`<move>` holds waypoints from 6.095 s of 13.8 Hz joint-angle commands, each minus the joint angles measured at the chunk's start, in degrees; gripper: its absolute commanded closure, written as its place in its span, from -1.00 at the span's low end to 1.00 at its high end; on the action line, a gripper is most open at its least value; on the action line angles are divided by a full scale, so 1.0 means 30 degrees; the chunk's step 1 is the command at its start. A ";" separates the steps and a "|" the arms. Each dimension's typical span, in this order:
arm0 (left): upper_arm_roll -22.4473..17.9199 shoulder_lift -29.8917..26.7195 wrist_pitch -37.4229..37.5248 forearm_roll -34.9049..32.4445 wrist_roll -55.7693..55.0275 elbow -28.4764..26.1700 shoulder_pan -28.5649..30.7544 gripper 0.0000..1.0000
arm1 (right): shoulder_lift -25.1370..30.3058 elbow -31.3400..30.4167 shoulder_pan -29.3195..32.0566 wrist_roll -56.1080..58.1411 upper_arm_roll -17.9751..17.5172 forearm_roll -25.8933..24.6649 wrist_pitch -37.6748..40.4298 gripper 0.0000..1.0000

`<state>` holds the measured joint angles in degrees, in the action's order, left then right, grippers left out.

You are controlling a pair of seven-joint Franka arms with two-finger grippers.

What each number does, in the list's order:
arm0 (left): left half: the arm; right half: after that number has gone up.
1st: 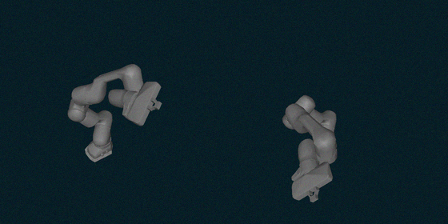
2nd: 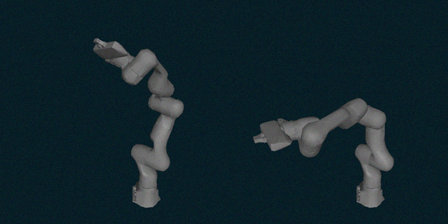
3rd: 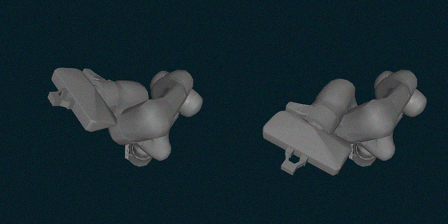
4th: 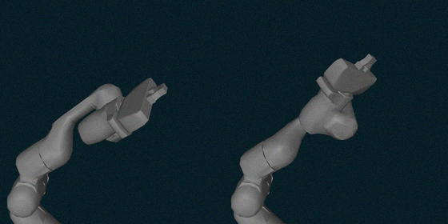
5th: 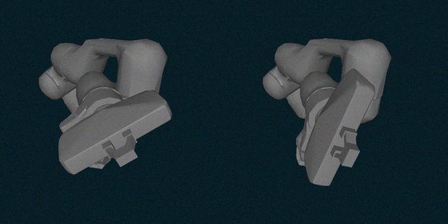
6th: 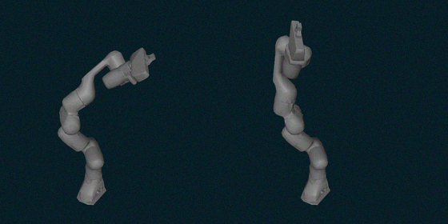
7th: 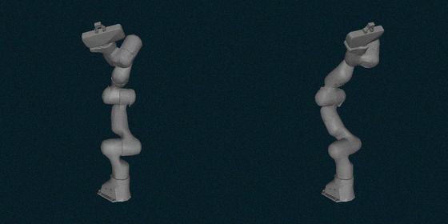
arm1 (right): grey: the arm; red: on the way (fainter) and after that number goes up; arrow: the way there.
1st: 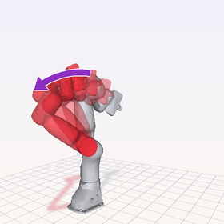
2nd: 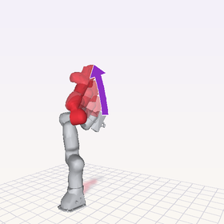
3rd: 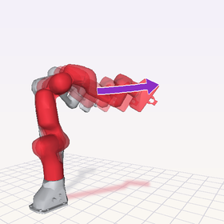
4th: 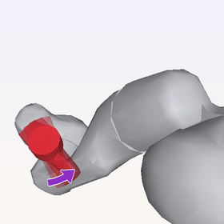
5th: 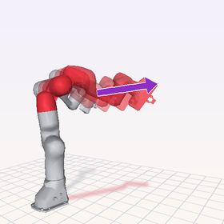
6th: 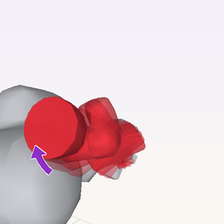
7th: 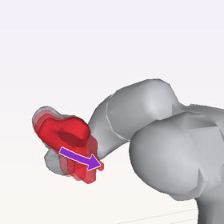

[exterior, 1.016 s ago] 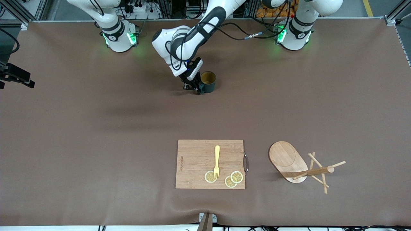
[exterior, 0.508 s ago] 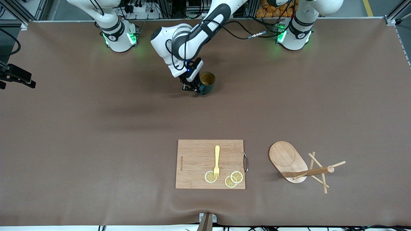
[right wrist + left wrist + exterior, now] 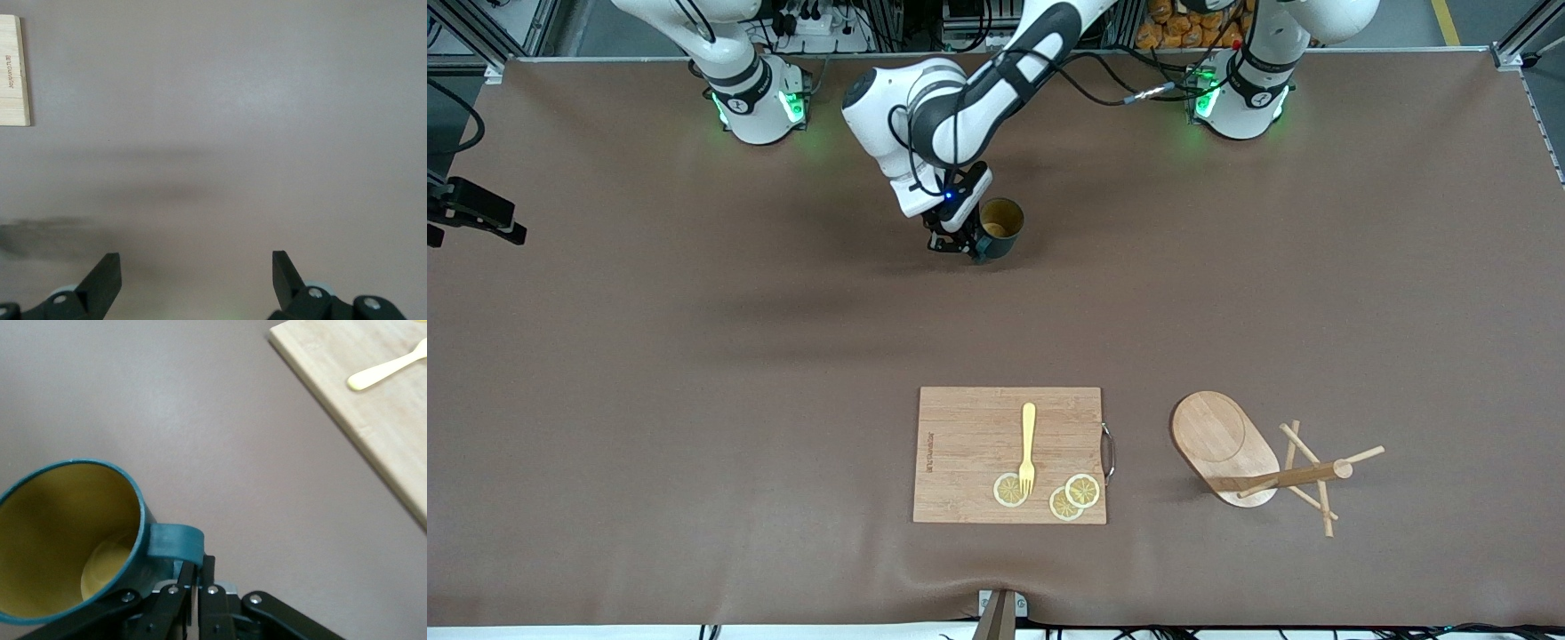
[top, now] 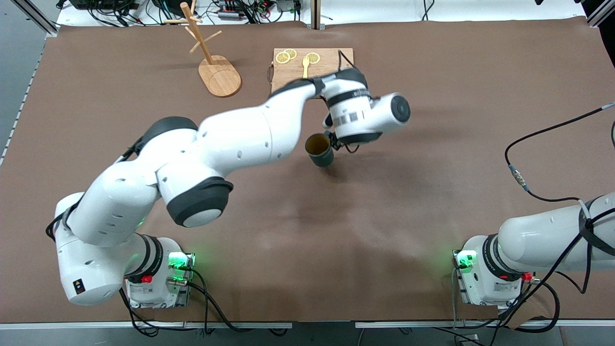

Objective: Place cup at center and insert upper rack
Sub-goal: 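Close the left gripper on the mug handle and lift the mug, then carry the teal mug with the left gripper toward the wooden mug tree, then tilt the mug and slide its handle onto a mug-tree peg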

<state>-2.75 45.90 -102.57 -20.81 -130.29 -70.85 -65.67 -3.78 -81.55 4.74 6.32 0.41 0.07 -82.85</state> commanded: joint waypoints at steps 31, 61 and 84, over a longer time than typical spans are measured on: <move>0.0037 -0.6774 0.0205 2.1549 2.2241 -0.0581 1.7606 1.00 | 0.0175 -0.0004 -0.0494 -0.0116 0.0038 -0.0082 -0.0009 -1.00; -0.0051 -0.2438 0.3664 3.0434 3.4698 -0.0669 2.3004 1.00 | -0.0001 -0.0033 -0.0465 -0.0087 0.0067 -0.0111 -0.0009 -1.00; -0.0081 -0.1384 0.3166 3.3861 3.8887 -0.0728 2.3971 1.00 | 0.0262 -0.0004 -0.0377 -0.0643 0.0126 -0.0111 0.1222 -1.00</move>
<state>-3.18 41.33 -92.70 78.98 -15.21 -73.43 5.92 -3.71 -81.58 3.84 5.54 0.66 0.07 -79.93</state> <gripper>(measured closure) 0.952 0.000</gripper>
